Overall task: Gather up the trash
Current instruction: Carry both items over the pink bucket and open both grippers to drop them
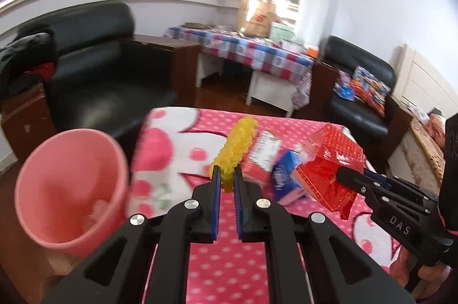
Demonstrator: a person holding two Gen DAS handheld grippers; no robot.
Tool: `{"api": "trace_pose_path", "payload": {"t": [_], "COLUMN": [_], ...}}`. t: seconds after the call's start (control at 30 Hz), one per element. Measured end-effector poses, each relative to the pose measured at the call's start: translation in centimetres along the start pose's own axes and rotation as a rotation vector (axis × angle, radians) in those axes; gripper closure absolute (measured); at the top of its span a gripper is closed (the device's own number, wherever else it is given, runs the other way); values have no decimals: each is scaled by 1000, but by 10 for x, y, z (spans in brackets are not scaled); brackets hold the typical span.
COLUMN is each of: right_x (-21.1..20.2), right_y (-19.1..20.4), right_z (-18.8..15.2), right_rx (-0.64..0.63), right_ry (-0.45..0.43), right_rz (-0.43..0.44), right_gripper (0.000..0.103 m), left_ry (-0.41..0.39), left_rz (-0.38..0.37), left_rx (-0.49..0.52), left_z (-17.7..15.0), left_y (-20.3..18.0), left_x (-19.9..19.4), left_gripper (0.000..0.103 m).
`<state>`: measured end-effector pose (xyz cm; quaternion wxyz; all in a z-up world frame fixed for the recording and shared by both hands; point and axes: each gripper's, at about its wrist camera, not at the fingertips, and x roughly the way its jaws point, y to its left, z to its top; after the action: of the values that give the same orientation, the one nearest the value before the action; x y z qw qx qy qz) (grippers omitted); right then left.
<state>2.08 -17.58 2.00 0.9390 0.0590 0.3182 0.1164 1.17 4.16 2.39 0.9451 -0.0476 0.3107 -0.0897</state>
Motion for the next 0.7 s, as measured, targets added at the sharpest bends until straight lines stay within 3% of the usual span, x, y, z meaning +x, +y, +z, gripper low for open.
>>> {"api": "trace_pose_path", "payload": {"t": [0.27,0.7], "right_x": [33,79], "right_y": [68,173], "right_z": [15,29], "right_rx": [-74,-229], "right_ry": [33,63], "right_rz": [123,259], "right_gripper": [88,88], "left_ry": [-51,-66], "left_rz": [115,293], "left_rx": [-105,-233], "left_z": [-5,-13], "left_y": [65,144], "left_x": [-33,-48], "left_gripper": [95,95]}}
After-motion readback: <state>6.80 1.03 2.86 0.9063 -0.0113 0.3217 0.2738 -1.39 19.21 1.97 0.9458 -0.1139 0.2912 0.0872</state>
